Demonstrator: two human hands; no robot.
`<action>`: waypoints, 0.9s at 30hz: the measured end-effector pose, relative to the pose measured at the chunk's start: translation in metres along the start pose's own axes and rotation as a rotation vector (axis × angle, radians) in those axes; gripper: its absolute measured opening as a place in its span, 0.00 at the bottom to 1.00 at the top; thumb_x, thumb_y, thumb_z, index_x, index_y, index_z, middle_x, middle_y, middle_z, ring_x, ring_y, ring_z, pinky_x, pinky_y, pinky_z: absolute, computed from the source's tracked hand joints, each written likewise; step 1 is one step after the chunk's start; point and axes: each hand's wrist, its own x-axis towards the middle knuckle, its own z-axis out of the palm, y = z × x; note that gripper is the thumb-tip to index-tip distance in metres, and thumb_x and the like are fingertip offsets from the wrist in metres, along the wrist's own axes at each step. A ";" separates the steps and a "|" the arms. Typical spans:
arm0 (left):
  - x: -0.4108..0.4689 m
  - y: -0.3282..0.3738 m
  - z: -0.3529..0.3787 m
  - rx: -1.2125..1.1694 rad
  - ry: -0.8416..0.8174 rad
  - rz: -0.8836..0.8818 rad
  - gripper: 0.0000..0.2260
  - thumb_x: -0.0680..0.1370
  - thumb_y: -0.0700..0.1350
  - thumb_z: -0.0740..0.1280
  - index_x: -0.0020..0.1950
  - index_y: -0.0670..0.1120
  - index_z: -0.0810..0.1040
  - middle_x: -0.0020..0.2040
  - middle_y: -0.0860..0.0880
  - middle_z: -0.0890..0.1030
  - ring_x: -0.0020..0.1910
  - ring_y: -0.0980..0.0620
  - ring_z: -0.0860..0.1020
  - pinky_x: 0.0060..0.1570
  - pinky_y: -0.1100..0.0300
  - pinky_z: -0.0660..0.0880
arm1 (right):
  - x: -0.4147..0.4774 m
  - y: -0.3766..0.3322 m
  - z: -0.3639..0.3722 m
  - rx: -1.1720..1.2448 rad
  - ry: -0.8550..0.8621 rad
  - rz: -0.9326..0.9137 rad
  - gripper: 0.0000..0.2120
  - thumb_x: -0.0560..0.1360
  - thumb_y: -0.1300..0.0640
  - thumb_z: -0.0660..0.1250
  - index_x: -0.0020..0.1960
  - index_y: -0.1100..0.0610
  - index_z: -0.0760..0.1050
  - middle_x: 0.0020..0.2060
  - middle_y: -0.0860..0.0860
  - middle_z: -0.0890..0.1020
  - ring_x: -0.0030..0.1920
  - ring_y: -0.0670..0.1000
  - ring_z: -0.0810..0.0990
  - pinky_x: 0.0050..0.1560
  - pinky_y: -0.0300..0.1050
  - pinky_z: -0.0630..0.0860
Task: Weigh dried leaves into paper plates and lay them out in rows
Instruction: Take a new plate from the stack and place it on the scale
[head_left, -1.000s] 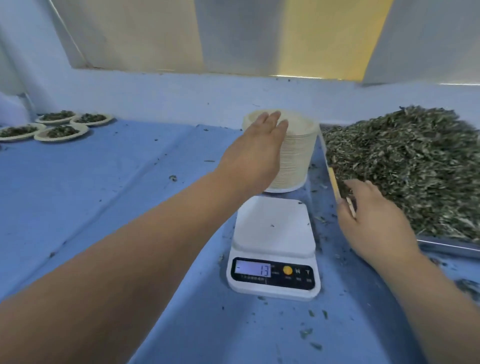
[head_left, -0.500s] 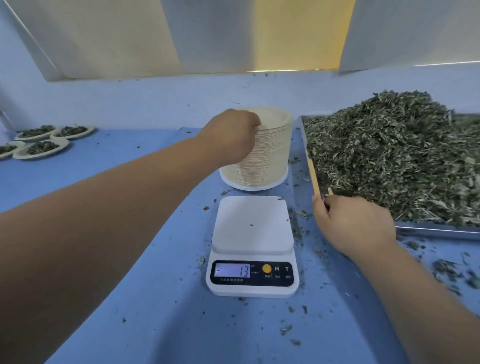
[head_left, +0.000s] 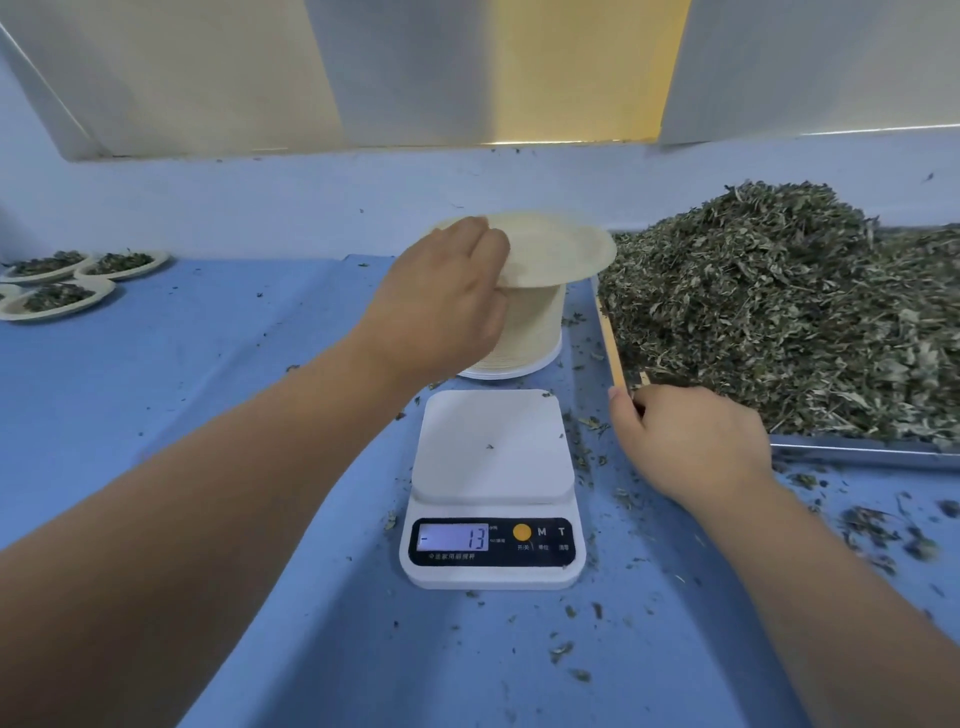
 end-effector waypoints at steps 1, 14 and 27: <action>-0.003 0.000 -0.001 -0.018 0.013 -0.022 0.07 0.68 0.33 0.58 0.42 0.36 0.74 0.41 0.37 0.76 0.36 0.42 0.70 0.37 0.58 0.56 | 0.000 0.000 0.000 0.003 -0.002 0.002 0.28 0.83 0.38 0.47 0.34 0.50 0.72 0.26 0.49 0.75 0.25 0.51 0.73 0.28 0.39 0.67; -0.112 0.006 0.010 -0.820 0.361 -0.753 0.19 0.72 0.28 0.73 0.45 0.53 0.86 0.49 0.52 0.78 0.47 0.63 0.77 0.47 0.70 0.73 | -0.002 -0.001 -0.001 0.007 -0.004 0.008 0.29 0.82 0.36 0.47 0.34 0.51 0.73 0.25 0.48 0.76 0.25 0.51 0.74 0.28 0.40 0.67; -0.133 -0.005 0.026 -0.899 -0.009 -0.821 0.32 0.74 0.29 0.72 0.64 0.64 0.77 0.59 0.56 0.79 0.46 0.60 0.76 0.45 0.70 0.75 | -0.003 0.002 0.000 0.014 -0.006 -0.004 0.29 0.82 0.36 0.48 0.31 0.52 0.70 0.24 0.49 0.74 0.26 0.53 0.74 0.28 0.40 0.64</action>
